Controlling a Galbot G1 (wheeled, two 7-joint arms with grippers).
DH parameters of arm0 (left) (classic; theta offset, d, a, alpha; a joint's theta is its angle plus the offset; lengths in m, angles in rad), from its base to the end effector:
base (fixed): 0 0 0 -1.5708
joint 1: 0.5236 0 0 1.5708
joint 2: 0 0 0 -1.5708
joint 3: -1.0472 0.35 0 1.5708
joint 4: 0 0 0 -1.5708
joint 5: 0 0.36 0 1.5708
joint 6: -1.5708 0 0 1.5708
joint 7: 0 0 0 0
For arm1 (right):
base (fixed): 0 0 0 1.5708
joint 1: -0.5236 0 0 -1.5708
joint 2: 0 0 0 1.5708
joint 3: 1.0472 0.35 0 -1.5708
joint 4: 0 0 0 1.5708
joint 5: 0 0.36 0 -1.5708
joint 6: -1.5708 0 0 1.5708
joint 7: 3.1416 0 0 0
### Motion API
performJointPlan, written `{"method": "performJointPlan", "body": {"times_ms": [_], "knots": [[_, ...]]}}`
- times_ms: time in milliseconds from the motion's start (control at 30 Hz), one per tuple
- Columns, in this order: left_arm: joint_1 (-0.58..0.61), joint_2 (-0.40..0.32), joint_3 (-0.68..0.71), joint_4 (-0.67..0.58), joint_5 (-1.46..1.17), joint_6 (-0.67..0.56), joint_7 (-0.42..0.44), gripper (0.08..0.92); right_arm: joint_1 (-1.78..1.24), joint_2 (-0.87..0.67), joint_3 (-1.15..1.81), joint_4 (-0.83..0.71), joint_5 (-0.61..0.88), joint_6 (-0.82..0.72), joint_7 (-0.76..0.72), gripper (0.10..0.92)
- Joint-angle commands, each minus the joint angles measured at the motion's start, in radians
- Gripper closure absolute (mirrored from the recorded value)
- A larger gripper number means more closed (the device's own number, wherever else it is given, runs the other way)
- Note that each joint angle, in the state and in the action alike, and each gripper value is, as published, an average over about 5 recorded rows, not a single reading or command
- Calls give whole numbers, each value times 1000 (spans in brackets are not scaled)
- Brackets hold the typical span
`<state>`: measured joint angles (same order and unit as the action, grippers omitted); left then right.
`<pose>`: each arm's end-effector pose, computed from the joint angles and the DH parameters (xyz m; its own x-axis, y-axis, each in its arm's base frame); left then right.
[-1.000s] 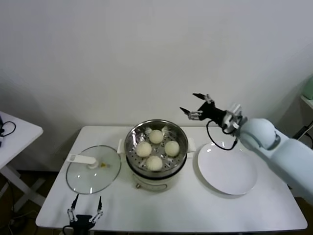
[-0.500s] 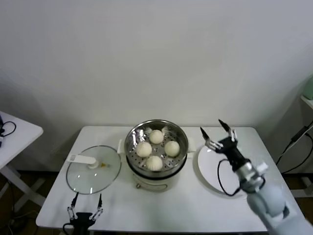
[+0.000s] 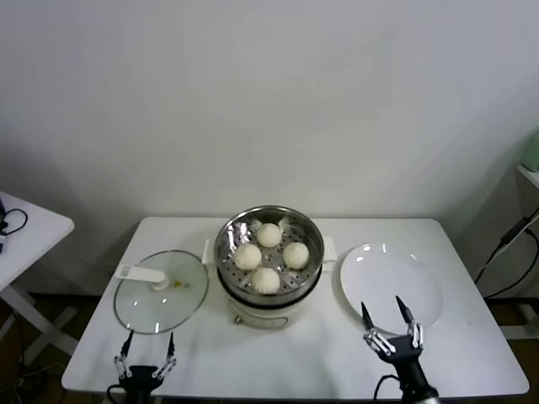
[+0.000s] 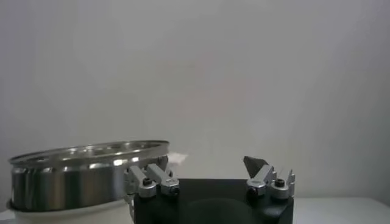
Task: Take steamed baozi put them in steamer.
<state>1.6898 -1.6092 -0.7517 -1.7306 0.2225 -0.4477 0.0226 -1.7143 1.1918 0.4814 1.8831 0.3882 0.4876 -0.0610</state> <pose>0.1000 0.0691 -0.4441 -0.9942 -0.0929 0.0546 -0.0727 0.9522 0.2968 0.1280 -0.0751 -0.3907 -0.9787 -0.1762 -0.1056 -0.1855 0.9789 0.0853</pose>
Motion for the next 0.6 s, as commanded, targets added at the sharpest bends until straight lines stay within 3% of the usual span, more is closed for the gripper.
{"method": "performJointPlan", "body": {"times_ms": [33,600], "knots": [[-2,-33,5,-1,-5,3,1,177,-121,103,-10,-54,-29,133,-5,203],[9,-32,8,-19,-26,7,5,177,-112,95,-47,-82,-35,134,-6,203]]}}
